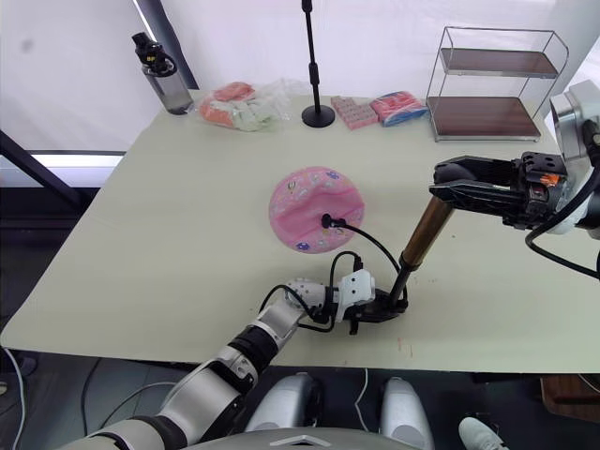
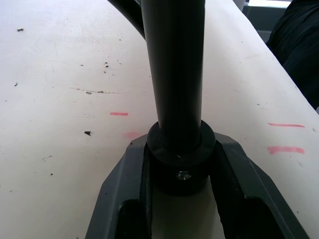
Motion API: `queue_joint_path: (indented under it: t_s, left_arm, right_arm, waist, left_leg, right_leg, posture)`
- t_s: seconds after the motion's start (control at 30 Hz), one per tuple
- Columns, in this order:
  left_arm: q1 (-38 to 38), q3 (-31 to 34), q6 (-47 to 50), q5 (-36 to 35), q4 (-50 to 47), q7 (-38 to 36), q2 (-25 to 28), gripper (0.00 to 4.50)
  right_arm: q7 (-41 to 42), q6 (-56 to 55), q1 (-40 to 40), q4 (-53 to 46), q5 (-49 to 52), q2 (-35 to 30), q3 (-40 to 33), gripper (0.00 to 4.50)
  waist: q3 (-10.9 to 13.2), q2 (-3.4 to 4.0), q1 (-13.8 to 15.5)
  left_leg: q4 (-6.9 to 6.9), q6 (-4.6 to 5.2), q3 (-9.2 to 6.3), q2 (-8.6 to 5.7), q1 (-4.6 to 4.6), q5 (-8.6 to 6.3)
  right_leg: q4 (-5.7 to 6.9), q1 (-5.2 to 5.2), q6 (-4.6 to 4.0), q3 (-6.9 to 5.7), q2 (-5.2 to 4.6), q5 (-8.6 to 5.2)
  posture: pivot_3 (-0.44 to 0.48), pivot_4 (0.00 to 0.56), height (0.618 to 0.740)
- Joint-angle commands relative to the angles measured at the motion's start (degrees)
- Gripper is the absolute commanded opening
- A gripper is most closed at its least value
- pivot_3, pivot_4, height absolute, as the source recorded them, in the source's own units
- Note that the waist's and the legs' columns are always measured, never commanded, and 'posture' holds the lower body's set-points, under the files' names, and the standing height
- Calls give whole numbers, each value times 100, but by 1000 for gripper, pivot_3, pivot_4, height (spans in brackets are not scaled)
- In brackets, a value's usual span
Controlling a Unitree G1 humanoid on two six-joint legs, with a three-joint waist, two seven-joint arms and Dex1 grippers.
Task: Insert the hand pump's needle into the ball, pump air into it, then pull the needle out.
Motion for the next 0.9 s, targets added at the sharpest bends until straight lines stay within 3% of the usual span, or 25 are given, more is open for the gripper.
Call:
queue_joint_path:
  t_s: [0.03, 0.3, 0.6, 0.73, 0.9]
  left_arm:
    - [246, -137, 278, 332, 496, 25, 211, 1124]
    - [271, -131, 286, 329, 473, 64, 220, 1124]
    - [242, -123, 256, 342, 559, 130, 186, 1124]
    - [217, -127, 234, 353, 606, 164, 165, 1124]
    - [196, -139, 209, 365, 655, 184, 156, 1124]
  right_arm:
    - [-93, -301, 255, -223, -472, 94, -28, 1714]
    - [-136, -891, 1264, -652, -1399, 737, 967, 1714]
    - [-55, -2110, 1978, -167, -2963, 1253, 2050, 1714]
    - [-53, -2559, 1985, 30, -3202, 1492, 2059, 1714]
    - [84, -2310, 1795, -170, -2632, 1383, 1572, 1714]
  waist:
    - [-1, 1, 0]
    - [-35, -28, -15]
    - [-51, -37, -14]
    - [-70, -28, -16]
    - [-75, -34, -13]
  left_leg:
    - [0, 0, 0, 0, 0, 0]
    - [0, 0, -1, 0, 15, 0]
    - [0, -1, -1, 0, 21, 0]
    - [0, -1, -2, 0, 32, 0]
    - [3, -1, -4, 0, 35, 0]
  right_leg:
    - [0, 0, 0, 0, 0, 0]
    - [2, 10, 0, 3, 0, 0]
    - [1, 15, 0, 1, 1, 0]
    - [1, 25, 0, -2, 1, 0]
    - [2, 28, 0, -5, 1, 0]
  posture:
    - [0, 150, 736]
    - [0, 150, 736]
    - [0, 150, 736]
    - [0, 150, 736]
    - [0, 150, 736]
